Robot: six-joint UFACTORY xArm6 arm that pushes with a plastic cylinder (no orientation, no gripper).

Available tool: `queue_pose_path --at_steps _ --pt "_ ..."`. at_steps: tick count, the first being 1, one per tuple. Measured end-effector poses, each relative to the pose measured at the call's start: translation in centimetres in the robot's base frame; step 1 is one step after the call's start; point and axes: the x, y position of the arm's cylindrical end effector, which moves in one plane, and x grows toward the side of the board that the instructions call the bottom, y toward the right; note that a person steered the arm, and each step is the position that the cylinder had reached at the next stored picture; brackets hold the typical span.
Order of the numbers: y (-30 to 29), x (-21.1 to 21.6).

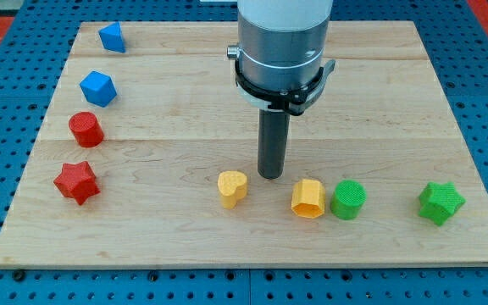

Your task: Slide the blue cube towards the center

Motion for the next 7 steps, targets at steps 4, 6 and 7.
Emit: queue_pose_path --at_steps 4,6,7 --pt "-3.3 -3.2" --pt "-17.6 -9.0" --pt "-20.4 -9.8"
